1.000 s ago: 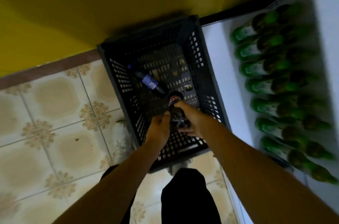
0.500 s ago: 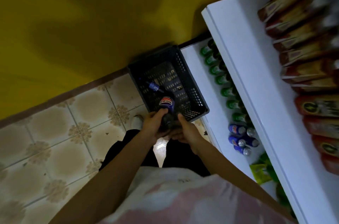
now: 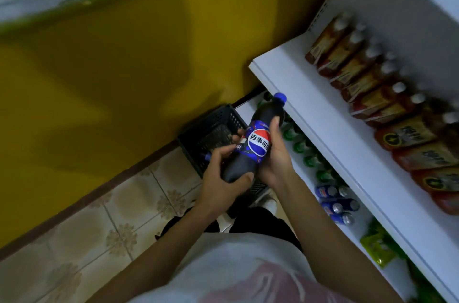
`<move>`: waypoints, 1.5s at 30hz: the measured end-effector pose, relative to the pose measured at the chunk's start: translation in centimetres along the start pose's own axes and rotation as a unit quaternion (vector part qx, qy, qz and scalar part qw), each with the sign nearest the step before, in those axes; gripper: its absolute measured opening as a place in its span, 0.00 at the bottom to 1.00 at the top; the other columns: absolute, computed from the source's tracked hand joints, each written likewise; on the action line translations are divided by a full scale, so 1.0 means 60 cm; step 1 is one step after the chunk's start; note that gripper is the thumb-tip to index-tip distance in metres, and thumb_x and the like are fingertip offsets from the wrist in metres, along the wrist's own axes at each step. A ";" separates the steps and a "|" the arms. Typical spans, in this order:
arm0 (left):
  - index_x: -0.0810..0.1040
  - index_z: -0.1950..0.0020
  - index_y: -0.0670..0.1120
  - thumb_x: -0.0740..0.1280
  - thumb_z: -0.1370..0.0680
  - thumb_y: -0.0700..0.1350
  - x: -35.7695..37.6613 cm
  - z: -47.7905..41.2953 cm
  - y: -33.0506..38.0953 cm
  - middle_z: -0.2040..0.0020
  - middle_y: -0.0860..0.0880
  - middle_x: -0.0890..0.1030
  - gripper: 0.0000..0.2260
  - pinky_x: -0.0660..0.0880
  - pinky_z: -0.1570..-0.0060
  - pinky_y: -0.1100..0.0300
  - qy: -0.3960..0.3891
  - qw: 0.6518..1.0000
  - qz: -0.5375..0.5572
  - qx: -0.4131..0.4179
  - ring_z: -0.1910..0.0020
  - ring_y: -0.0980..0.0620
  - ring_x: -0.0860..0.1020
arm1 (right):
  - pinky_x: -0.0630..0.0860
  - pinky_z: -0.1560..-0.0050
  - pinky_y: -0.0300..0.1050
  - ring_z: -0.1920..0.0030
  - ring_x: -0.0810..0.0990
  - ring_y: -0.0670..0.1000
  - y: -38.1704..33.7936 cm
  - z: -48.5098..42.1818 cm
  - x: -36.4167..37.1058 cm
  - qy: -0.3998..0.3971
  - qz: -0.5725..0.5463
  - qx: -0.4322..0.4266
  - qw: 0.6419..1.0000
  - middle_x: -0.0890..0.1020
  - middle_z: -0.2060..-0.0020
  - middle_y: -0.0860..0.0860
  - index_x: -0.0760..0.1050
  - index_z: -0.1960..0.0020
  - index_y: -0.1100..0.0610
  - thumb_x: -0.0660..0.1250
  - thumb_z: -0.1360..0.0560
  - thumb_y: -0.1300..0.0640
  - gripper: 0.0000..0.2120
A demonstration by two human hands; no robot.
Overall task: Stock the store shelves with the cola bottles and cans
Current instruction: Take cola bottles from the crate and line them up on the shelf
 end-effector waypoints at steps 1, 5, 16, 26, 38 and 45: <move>0.71 0.40 0.50 0.74 0.35 0.46 0.009 -0.005 0.013 0.42 0.55 0.76 0.26 0.72 0.51 0.71 -0.016 1.000 0.000 0.025 0.46 0.65 0.76 | 0.80 0.52 0.49 0.60 0.82 0.53 -0.018 0.011 0.010 0.002 0.012 -0.028 1.000 0.82 0.60 0.56 0.83 0.58 0.60 0.69 0.32 0.41 0.21; 0.71 0.37 0.48 0.72 0.30 0.45 0.058 -0.036 0.049 0.40 0.49 0.76 0.23 0.74 0.46 0.66 -0.075 0.996 0.035 0.025 0.43 0.61 0.76 | 0.80 0.60 0.49 0.64 0.81 0.53 -0.103 0.053 0.031 0.041 0.060 -0.164 0.984 0.79 0.60 0.58 0.73 0.46 0.62 0.73 0.32 0.51 0.21; 0.72 0.40 0.60 0.75 0.37 0.59 0.313 -0.078 0.204 0.46 0.62 0.80 0.27 0.75 0.49 0.68 -0.309 0.927 -0.142 0.159 0.46 0.64 0.78 | 0.79 0.61 0.45 0.60 0.84 0.54 -0.357 0.269 -0.018 0.122 0.175 -0.470 0.856 0.84 0.60 0.53 0.76 0.45 0.54 0.76 0.36 0.54 0.22; 0.70 0.37 0.58 0.71 0.35 0.65 0.606 -0.060 0.392 0.44 0.61 0.79 0.29 0.76 0.45 0.62 -0.351 0.846 -0.158 0.370 0.45 0.64 0.76 | 0.81 0.58 0.46 0.55 0.85 0.55 -0.613 0.487 -0.054 0.165 0.221 -0.631 0.725 0.84 0.52 0.55 0.73 0.40 0.53 0.75 0.33 0.55 0.23; 0.48 0.22 0.46 0.64 0.27 0.65 0.807 -0.200 0.456 0.21 0.43 0.45 0.43 0.49 0.27 0.41 -0.034 0.854 -0.329 0.401 0.23 0.43 0.46 | 0.80 0.54 0.40 0.51 0.82 0.44 -0.833 0.452 -0.169 0.257 0.250 -0.665 0.655 0.81 0.50 0.43 0.70 0.41 0.46 0.76 0.32 0.53 0.23; 0.45 0.21 0.46 0.62 0.27 0.66 0.834 -0.256 0.421 0.21 0.42 0.45 0.44 0.49 0.29 0.36 0.026 0.866 -0.361 0.345 0.23 0.42 0.46 | 0.79 0.44 0.47 0.44 0.79 0.47 -0.885 0.391 -0.193 0.291 0.290 -0.656 0.633 0.78 0.41 0.47 0.68 0.33 0.50 0.76 0.32 0.50 0.31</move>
Point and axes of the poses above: each hand's wrist, its own z-axis away from the middle knuckle, its own x-axis out of the palm, y = z × x, the point moved 3 cm from there along -z, towards the middle knuckle
